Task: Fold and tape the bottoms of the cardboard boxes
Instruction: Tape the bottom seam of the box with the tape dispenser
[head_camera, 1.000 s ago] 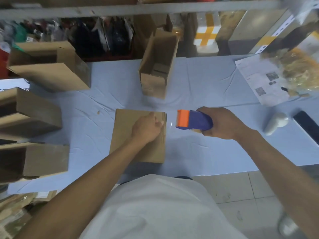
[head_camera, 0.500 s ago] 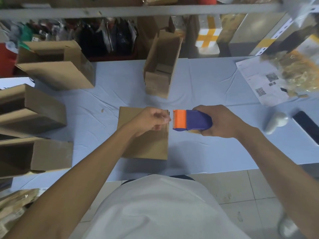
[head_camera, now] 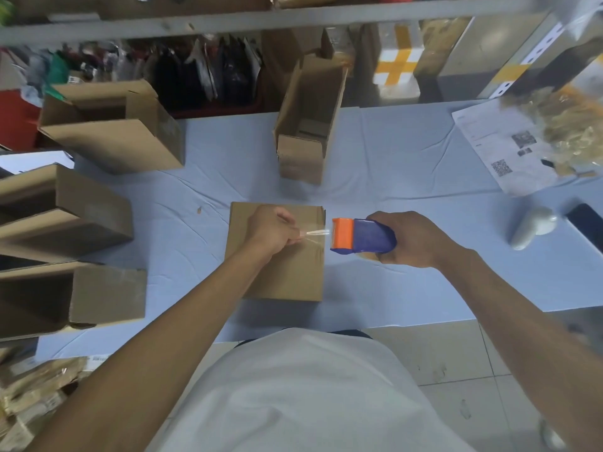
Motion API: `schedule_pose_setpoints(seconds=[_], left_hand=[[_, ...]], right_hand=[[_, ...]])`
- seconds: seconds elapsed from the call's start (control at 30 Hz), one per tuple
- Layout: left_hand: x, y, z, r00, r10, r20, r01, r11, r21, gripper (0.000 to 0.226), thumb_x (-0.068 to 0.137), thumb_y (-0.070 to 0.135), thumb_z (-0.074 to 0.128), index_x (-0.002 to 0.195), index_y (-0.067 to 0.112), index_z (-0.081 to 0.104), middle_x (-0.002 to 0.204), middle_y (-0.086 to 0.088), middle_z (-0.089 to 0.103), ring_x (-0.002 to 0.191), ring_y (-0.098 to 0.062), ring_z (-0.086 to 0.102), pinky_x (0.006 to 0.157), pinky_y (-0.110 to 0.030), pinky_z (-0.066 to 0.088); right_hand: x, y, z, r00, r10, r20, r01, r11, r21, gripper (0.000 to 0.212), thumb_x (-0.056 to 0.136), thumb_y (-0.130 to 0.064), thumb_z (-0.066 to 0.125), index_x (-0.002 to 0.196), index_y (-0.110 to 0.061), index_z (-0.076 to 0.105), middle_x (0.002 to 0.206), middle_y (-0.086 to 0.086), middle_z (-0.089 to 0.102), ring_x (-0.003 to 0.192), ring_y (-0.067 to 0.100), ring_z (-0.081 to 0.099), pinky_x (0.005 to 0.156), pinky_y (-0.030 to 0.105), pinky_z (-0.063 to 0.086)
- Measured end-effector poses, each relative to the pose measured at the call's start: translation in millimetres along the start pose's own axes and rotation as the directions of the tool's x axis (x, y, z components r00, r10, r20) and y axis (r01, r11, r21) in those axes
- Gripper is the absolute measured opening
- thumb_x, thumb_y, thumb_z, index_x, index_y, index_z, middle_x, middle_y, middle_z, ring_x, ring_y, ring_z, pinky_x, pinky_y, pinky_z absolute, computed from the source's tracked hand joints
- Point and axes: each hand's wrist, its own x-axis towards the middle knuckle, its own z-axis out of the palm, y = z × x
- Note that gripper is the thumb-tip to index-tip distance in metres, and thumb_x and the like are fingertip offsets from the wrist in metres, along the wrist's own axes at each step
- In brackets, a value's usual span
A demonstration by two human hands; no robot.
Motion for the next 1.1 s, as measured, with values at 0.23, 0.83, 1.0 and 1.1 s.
schedule_pose_setpoints(seconds=[0.23, 0.83, 1.0, 1.1], left_hand=[[-3, 0, 12, 0.997, -0.068, -0.038, 0.07, 0.995, 0.067, 0.027, 0.065, 0.015, 0.091, 0.078, 0.003, 0.07, 0.066, -0.008, 0.073, 0.059, -0.019, 0.068, 0.073, -0.033, 0.059], [-9, 7, 34, 0.932, 0.243, 0.27, -0.358, 0.734, 0.576, 0.017, 0.092, 0.03, 0.051, 0.084, 0.016, 0.048, 0.081, 0.004, 0.049, 0.078, -0.022, 0.052, 0.062, -0.032, 0.036], [-16, 12, 32, 0.944, 0.156, 0.292, -0.234, 0.938, 0.255, 0.029, 0.088, 0.036, 0.056, 0.07, 0.02, 0.039, 0.066, 0.007, 0.038, 0.057, -0.009, 0.036, 0.058, -0.029, 0.032], [-11, 10, 33, 0.916, 0.178, 0.359, -0.286, 0.918, 0.276, 0.022, 0.086, 0.037, 0.051, 0.075, 0.018, 0.05, 0.064, 0.01, 0.046, 0.055, -0.002, 0.041, 0.05, -0.018, 0.03]], right_hand=[[-4, 7, 4, 0.998, 0.03, 0.054, -0.029, 0.999, -0.014, 0.041, 0.072, -0.049, 0.077, 0.107, -0.038, 0.058, 0.082, -0.019, 0.062, 0.074, 0.011, 0.058, 0.058, 0.015, 0.036], [10, 6, 15, 0.977, 0.079, 0.197, -0.048, 0.986, -0.157, 0.043, 0.072, -0.033, 0.074, 0.108, -0.032, 0.052, 0.085, -0.014, 0.06, 0.075, 0.014, 0.054, 0.053, 0.018, 0.029], [28, -23, 11, 0.943, 0.186, 0.276, -0.117, 0.961, -0.251, 0.034, 0.067, -0.035, 0.071, 0.094, -0.028, 0.051, 0.076, -0.005, 0.057, 0.072, 0.02, 0.057, 0.055, 0.026, 0.037], [40, -42, -5, 0.917, 0.274, 0.291, -0.147, 0.908, -0.392, 0.027, 0.063, -0.028, 0.069, 0.085, -0.022, 0.055, 0.077, -0.001, 0.056, 0.07, 0.022, 0.058, 0.057, 0.025, 0.039]])
